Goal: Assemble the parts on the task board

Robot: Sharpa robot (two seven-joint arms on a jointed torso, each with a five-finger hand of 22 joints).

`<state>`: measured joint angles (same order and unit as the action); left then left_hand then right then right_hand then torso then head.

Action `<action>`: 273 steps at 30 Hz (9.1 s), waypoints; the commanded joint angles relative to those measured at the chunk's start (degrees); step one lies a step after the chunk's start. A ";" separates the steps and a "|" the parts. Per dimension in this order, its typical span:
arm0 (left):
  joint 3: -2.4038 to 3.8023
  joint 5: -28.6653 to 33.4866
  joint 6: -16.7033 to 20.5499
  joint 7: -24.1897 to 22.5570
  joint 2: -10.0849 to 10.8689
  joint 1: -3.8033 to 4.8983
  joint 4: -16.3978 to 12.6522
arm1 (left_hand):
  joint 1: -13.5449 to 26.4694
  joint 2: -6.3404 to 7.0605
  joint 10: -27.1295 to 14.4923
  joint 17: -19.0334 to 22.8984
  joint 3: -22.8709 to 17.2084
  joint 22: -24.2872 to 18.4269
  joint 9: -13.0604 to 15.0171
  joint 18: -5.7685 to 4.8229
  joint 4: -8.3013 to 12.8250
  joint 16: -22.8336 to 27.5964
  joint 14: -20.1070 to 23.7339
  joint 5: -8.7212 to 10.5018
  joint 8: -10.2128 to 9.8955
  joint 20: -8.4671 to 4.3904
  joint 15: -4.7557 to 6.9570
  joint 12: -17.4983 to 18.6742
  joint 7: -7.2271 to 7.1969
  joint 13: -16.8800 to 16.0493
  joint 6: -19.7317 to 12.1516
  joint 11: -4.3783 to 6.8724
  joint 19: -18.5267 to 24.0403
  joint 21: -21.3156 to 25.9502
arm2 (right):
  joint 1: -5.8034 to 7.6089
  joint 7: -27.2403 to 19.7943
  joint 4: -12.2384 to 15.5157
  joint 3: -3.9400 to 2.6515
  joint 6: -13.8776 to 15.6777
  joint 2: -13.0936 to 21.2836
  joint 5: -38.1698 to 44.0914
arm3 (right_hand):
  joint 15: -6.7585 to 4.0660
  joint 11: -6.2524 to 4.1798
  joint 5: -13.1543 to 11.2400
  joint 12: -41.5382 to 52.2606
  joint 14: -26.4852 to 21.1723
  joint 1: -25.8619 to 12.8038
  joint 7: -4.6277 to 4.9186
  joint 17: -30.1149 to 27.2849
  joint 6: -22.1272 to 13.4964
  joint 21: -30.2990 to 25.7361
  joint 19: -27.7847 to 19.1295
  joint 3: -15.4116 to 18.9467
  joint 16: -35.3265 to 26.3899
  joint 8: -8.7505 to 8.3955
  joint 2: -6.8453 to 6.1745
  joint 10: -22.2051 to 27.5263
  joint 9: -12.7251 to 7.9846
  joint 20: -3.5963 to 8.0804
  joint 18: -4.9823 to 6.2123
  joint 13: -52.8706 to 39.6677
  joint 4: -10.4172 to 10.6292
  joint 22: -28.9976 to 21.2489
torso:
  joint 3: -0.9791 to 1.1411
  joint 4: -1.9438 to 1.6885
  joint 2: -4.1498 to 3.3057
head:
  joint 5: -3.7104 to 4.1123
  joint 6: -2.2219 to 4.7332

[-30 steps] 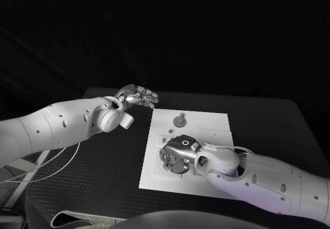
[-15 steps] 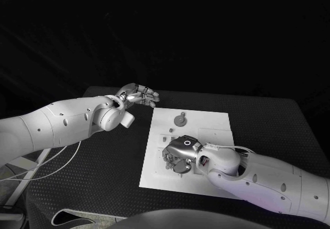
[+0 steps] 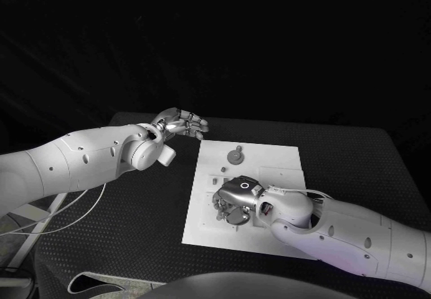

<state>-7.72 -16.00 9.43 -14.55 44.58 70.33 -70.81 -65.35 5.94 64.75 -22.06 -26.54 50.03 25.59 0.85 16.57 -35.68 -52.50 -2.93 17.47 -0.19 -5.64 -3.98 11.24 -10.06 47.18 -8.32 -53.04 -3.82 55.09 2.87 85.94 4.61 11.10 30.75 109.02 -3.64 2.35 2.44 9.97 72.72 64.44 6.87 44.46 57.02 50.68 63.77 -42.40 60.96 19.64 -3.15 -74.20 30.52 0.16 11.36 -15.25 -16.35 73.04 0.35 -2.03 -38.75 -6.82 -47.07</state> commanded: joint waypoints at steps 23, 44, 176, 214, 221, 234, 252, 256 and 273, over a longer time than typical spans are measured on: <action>0.05 0.24 -0.69 -0.44 -0.09 0.12 -0.16 | 0.40 -0.27 -0.49 -0.27 0.25 -0.15 -0.10 0.15 -0.01 0.44 -0.36 -0.21 0.31 0.33 -0.16 -0.17 0.03 0.08 -0.57 -0.01 0.20 -0.08 | -0.61 0.45 -0.71 0.88 -1.96 -0.79 1.15 | -0.39 0.02 0.34 0.03 -0.12 0.03 -0.02 0.11 0.37 0.32 0.06 -0.33 0.18 0.14 0.66 -0.42 0.11 0.48 3.63 -0.05 -0.12 0.09 | 0.00 0.00 0.01 | 0.17 -0.07; 0.05 0.24 -0.74 -0.45 0.04 0.12 -0.25 | 0.43 -0.30 -0.49 -0.44 0.26 -0.23 -0.11 0.15 0.00 0.56 -0.38 -0.21 0.34 0.32 -0.16 -0.17 0.03 0.09 -0.58 0.00 0.20 -0.09 | -0.62 0.96 -1.05 1.10 -3.04 -0.40 1.60 | -0.39 0.01 0.34 -0.01 -0.13 -0.02 -0.03 0.13 0.36 0.32 0.05 -0.36 0.20 0.14 0.70 -0.43 0.16 0.50 3.63 -0.15 -0.16 0.12 | 0.01 0.04 -0.01 | 0.11 -0.10; -0.02 0.40 -1.53 -0.61 -1.77 0.05 4.15 | 1.17 -0.67 -0.47 -1.49 0.52 -0.64 -0.16 0.13 -0.13 1.26 -0.54 -0.20 0.47 0.33 -0.17 -0.24 0.05 0.16 -0.64 -0.01 0.10 -0.16 | 8.88 9.04 2.15 -4.80 -14.39 19.42 -39.16 | -3.51 -3.04 0.34 40.83 1.10 -13.68 -1.33 10.08 -2.70 3.06 2.82 16.61 15.86 -1.03 -1.88 2.46 1.74 2.50 3.64 -42.70 5.41 2.23 | 0.19 1.97 1.38 | 4.52 3.33; -0.12 0.44 -2.18 -0.37 -1.56 0.00 3.70 | 1.69 -0.79 -0.52 -1.84 0.68 -0.77 -0.20 0.12 -0.12 1.55 -0.54 -0.20 0.48 0.32 -0.17 -0.21 0.05 0.20 -0.71 -0.02 0.12 -0.15 | 6.29 24.43 3.65 3.55 -17.91 18.55 -42.15 | -4.65 -4.66 0.35 52.24 4.09 -27.51 -2.76 18.76 0.91 4.74 2.93 14.77 21.84 -0.18 -3.79 2.09 4.65 4.84 3.64 -53.41 14.07 3.06 | -0.07 1.85 1.36 | 5.77 1.89; -0.12 0.44 -1.98 -0.56 -1.57 0.00 3.60 | 1.69 -0.81 -0.51 -1.88 0.67 -0.78 -0.20 0.13 -0.11 1.58 -0.54 -0.21 0.48 0.32 -0.17 -0.21 0.05 0.20 -0.71 -0.01 0.12 -0.15 | 6.04 24.66 3.19 3.56 -17.40 17.78 -42.14 | -4.63 -4.63 0.36 52.06 4.01 -27.47 -2.73 18.63 0.85 4.80 2.88 14.51 21.82 -0.27 -3.57 2.21 4.72 4.90 3.64 -53.34 13.94 3.05 | -0.04 1.90 1.39 | 5.75 1.68; -0.12 0.44 -1.96 -0.54 -1.41 0.00 3.42 | 1.71 -0.82 -0.51 -1.95 0.67 -0.80 -0.20 0.13 -0.09 1.63 -0.56 -0.21 0.50 0.31 -0.16 -0.22 0.04 0.21 -0.71 -0.01 0.12 -0.15 | 5.20 24.84 2.31 3.61 -17.27 16.17 -42.13 | -4.35 -4.36 0.37 51.35 3.79 -26.42 -2.45 18.21 0.57 5.46 2.49 14.17 21.85 -1.08 -0.85 2.49 5.17 4.82 3.64 -53.25 8.50 2.99 | -0.05 1.89 1.39 | 5.63 1.53; -0.12 0.44 -1.93 -0.46 -1.19 0.00 3.32 | 1.74 -0.83 -0.51 -2.05 0.68 -0.83 -0.21 0.13 -0.07 1.69 -0.58 -0.21 0.51 0.31 -0.15 -0.22 0.04 0.21 -0.71 0.00 0.11 -0.16 | 5.11 23.39 2.51 3.75 -15.57 16.22 -43.25 | -4.11 -4.21 0.36 50.99 3.79 -17.42 -2.34 17.71 1.34 6.32 2.28 11.27 22.05 -1.93 6.21 2.04 5.73 4.37 3.64 -53.47 -0.52 2.96 | -0.09 1.94 1.44 | 5.55 1.29; -0.12 0.44 -1.92 -0.45 -1.21 0.00 3.35 | 1.75 -0.84 -0.50 -2.07 0.68 -0.83 -0.21 0.13 -0.08 1.70 -0.58 -0.21 0.51 0.31 -0.15 -0.23 0.04 0.21 -0.71 0.00 0.11 -0.16 | 5.14 22.28 3.80 3.73 -14.65 16.96 -48.30 | -4.09 -4.25 0.35 50.63 3.81 -17.34 -2.39 17.48 2.04 6.24 2.41 8.54 22.01 -2.02 5.78 1.87 5.78 3.83 3.64 -53.25 -0.12 2.73 | -0.11 1.92 1.46 | 5.45 1.24; -0.12 0.44 -2.25 -0.23 -1.24 0.00 3.36 | 1.75 -0.86 -0.51 -2.17 0.66 -0.86 -0.22 0.14 -0.07 1.77 -0.60 -0.22 0.53 0.30 -0.15 -0.23 0.04 0.22 -0.71 0.00 0.10 -0.17 | 8.89 23.54 6.85 3.38 -11.14 16.99 -58.87 | -4.28 -4.47 0.34 49.49 3.50 -18.60 -2.61 16.53 2.92 6.26 2.50 6.98 21.75 -2.10 4.56 2.16 5.99 3.50 3.64 -52.55 -0.22 2.65 | -0.18 1.88 1.42 | 5.45 1.19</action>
<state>-7.88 -15.97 7.99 -14.43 43.39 70.28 -67.31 -64.15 5.20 64.75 -24.16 -26.10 49.25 25.45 0.85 16.44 -34.12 -52.70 -2.93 17.69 -0.19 -5.84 -3.98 11.34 -9.90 46.88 -8.32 -53.04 -3.82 63.98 25.75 92.76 7.96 -0.53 48.01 53.41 -7.94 -1.94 2.60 59.70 76.22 43.38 3.83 61.05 57.94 56.88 66.39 -34.50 82.74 17.37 -0.80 -72.38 35.75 4.08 12.84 -67.86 -15.90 74.91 0.20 -0.16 -37.32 -1.34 -45.83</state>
